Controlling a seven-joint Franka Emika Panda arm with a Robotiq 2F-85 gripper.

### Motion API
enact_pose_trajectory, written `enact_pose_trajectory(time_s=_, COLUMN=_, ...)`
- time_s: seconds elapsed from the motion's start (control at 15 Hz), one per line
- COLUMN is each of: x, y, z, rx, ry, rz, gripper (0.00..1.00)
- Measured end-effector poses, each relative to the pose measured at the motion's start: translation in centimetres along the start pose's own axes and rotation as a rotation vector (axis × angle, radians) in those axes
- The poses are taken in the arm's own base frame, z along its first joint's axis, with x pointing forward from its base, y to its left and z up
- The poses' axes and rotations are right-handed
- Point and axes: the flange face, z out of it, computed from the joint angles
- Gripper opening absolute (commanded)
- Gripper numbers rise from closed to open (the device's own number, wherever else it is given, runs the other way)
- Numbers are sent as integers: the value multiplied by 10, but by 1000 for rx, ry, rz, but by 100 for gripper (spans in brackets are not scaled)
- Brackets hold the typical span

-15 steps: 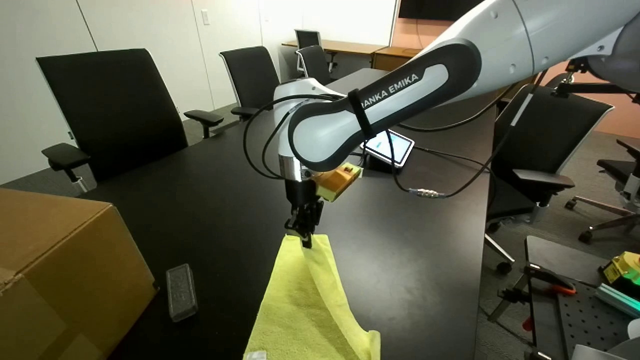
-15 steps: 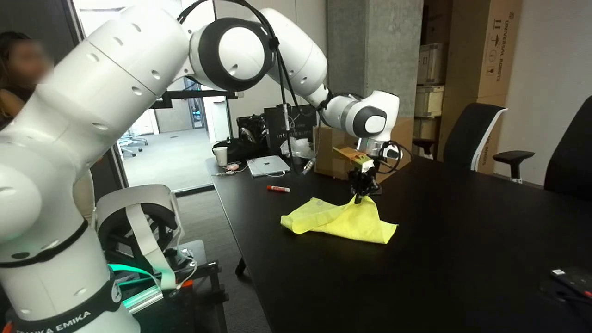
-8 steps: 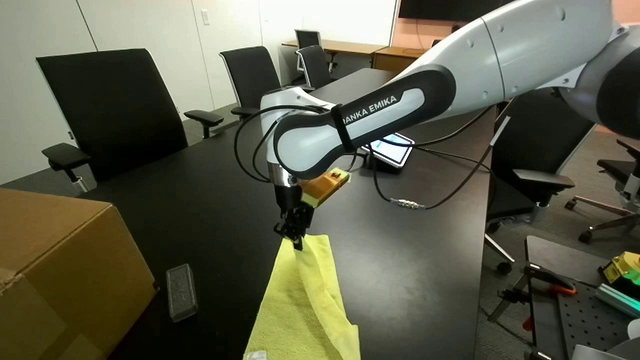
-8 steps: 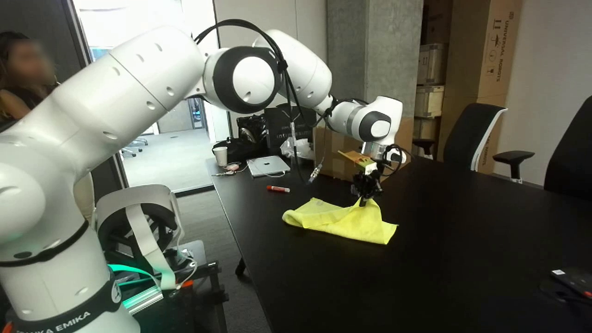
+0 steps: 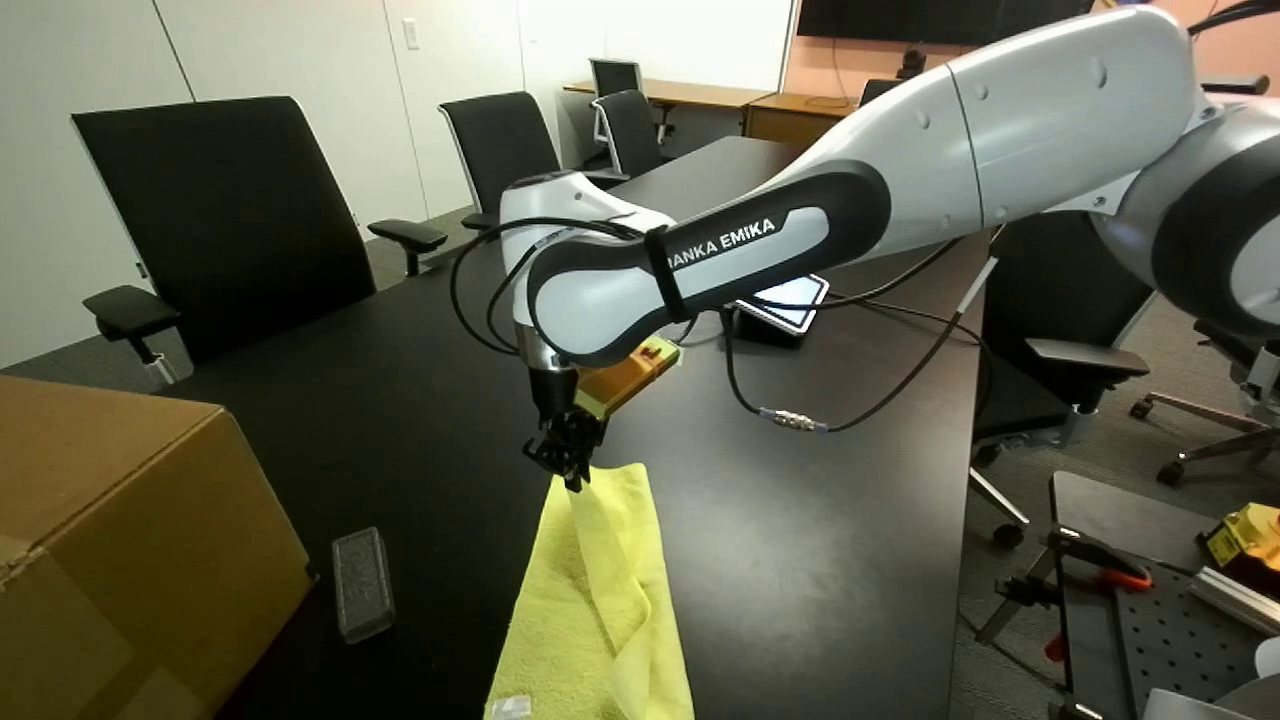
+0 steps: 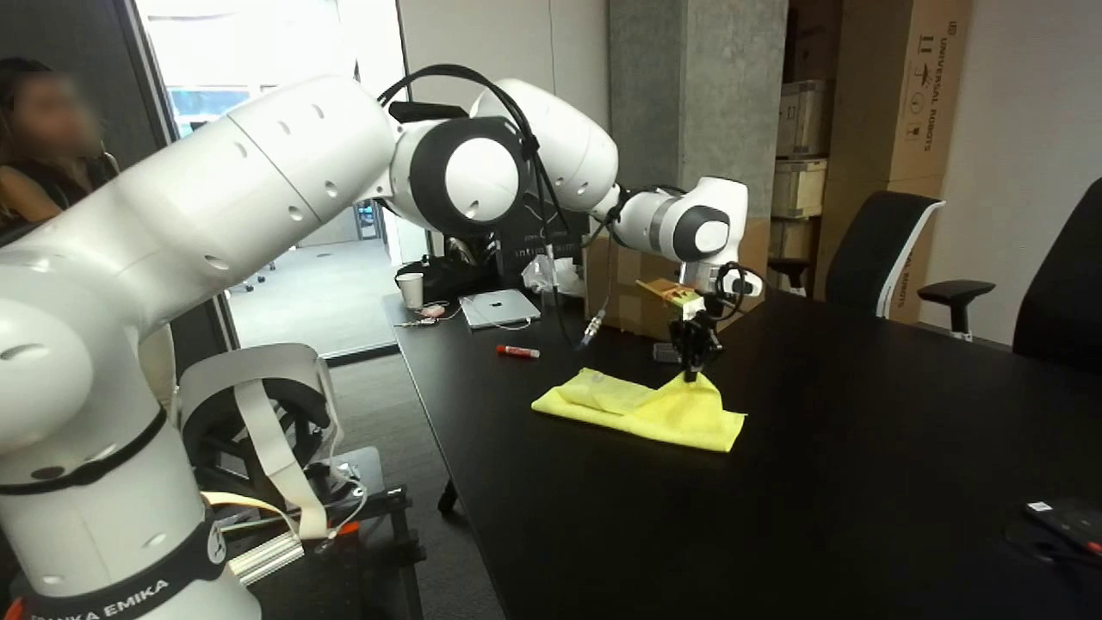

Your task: Fold the towel on the table in half.

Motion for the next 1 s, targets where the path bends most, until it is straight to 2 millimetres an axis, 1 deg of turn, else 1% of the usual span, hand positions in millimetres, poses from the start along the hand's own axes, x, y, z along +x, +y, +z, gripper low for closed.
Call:
enact_pose_trajectory(time_s=0.13, x=3, y=-1, z=1, rx=-16, ry=11, rz=10, gripper=63)
enact_pose_trajectory(time_s=0.33, x=5, y=-2, z=2, rx=-28, ry=20, rz=16, gripper=87)
enact_pose_trajectory(time_s=0.47, x=5, y=-3, z=2, rx=-31, ry=13, rz=15, gripper=100)
enact_pose_trajectory(time_s=0.6, x=1, y=-6, z=5, rx=-37, ry=-13, rz=-14, gripper=100)
enact_pose_trajectory(time_s=0.8, x=-10, y=-15, z=7, rx=-60, ry=-78, rz=-142, gripper=100)
enact_pose_trajectory(time_s=1.0, x=-23, y=-23, z=-1, rx=-101, ry=-122, rz=-259, gripper=99)
